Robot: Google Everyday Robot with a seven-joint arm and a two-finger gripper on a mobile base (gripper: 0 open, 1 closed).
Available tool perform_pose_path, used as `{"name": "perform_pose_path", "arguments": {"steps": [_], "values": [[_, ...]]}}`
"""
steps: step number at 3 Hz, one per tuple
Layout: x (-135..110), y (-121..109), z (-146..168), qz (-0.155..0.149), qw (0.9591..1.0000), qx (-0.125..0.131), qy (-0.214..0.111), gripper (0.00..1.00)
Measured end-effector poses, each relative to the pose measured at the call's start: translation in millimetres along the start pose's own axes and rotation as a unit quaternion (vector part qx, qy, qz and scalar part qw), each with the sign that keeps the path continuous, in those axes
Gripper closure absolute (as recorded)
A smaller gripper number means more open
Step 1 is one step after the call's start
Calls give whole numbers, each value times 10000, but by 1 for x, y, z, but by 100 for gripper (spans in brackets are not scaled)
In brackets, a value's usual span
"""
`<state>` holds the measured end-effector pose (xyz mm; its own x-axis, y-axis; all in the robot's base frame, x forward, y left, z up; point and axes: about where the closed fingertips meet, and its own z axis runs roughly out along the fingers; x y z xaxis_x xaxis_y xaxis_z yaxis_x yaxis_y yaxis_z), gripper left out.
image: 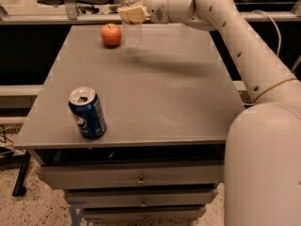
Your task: Move water bottle near apple
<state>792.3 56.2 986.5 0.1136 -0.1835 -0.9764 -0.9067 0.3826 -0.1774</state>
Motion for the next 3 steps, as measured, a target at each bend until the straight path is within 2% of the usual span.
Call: {"name": "perform_pose_path", "arguments": {"steps": [1,2,3], "values": [[6,-2,19,139,9998,-124,6,100],[14,-3,32,305,9992,-214,141,84],[23,-6,37,406,9984,-246,294,62]]}}
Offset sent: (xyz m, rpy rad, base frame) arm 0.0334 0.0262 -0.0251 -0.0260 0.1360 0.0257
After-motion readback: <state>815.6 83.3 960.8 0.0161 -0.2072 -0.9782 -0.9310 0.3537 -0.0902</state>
